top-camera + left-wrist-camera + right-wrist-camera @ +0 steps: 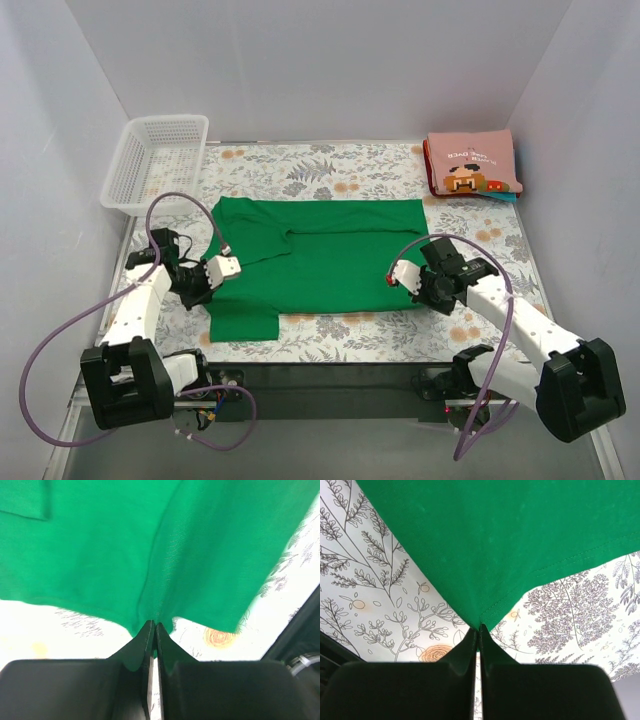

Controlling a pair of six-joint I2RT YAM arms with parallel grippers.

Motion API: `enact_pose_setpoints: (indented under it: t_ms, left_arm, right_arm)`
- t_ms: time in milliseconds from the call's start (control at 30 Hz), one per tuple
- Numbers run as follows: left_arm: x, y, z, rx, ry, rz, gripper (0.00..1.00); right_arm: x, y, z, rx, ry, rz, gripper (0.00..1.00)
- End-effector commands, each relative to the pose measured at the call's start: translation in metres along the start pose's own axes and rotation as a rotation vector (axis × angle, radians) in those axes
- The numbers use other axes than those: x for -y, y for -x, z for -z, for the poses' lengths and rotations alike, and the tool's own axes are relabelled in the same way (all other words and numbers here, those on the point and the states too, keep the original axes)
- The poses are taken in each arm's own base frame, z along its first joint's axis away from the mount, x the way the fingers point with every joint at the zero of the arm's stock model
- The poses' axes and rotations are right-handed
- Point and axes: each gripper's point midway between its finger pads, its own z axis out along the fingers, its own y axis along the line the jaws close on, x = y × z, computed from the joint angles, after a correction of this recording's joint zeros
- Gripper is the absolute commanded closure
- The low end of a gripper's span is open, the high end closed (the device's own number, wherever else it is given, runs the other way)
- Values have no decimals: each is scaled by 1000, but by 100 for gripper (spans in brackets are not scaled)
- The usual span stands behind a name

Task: Fold and stack the t-shirts
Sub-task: Fold the tshirt

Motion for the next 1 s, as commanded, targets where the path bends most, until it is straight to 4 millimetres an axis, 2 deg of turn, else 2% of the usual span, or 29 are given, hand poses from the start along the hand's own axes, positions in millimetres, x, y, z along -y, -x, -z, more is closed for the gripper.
enact_pose_setpoints:
  t_ms: [0, 100, 167, 200, 333, 500, 533, 767, 967]
  left_arm:
    - [-12, 27, 21, 61, -25, 39, 100]
    - [-33, 43, 31, 90, -4, 70, 100]
    - [-42, 46, 28, 94, -21, 107, 100]
    - [-54, 52, 32, 109, 3, 104, 100]
    - [-80, 63, 32, 137, 27, 152, 100]
    - [-107, 68, 22, 151, 27, 219, 100]
    - [-113, 70, 22, 155, 33, 222, 100]
    - [-139, 75, 10, 178, 42, 283, 100]
    - [-150, 70, -3, 165, 40, 311, 100]
  right_arm:
    - [15, 3, 13, 3, 1, 13, 99]
    - [34, 12, 16, 23, 14, -3, 99]
    - [49, 19, 17, 31, 15, -9, 99]
    - [53, 20, 17, 31, 17, -9, 99]
    - [76, 30, 17, 33, 17, 13, 99]
    - [106, 37, 11, 29, 21, 11, 99]
    - [109, 37, 5, 16, 41, 10, 99]
    - [138, 48, -7, 12, 46, 5, 99]
    - [156, 54, -14, 10, 46, -7, 99]
